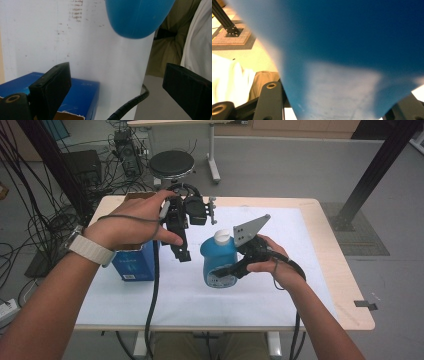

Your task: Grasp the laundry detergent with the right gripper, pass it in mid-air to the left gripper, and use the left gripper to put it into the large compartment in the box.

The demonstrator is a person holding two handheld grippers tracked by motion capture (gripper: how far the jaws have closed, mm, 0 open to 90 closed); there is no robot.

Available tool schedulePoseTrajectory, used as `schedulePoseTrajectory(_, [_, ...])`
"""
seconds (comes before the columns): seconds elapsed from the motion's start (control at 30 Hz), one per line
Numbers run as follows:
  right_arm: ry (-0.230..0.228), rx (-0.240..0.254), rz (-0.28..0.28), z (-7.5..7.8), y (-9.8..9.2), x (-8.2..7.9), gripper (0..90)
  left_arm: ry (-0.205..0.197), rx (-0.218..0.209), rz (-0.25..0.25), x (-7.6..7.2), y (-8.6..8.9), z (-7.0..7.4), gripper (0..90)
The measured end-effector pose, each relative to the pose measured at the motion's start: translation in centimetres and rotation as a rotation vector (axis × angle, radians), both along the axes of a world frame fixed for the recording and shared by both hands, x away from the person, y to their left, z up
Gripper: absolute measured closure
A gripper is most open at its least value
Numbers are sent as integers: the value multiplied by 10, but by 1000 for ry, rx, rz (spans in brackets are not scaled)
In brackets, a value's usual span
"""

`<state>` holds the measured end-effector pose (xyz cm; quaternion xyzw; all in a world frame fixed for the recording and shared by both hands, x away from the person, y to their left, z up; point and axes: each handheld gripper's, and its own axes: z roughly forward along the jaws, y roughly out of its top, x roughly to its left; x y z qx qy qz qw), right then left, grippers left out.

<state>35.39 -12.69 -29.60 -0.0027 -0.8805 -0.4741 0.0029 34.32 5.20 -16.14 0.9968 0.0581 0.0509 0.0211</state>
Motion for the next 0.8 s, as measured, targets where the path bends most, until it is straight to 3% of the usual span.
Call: schedulePoseTrajectory(0.8, [16, -16, 26, -3, 21, 4, 433, 13, 9, -61, 2, -25, 1, 87])
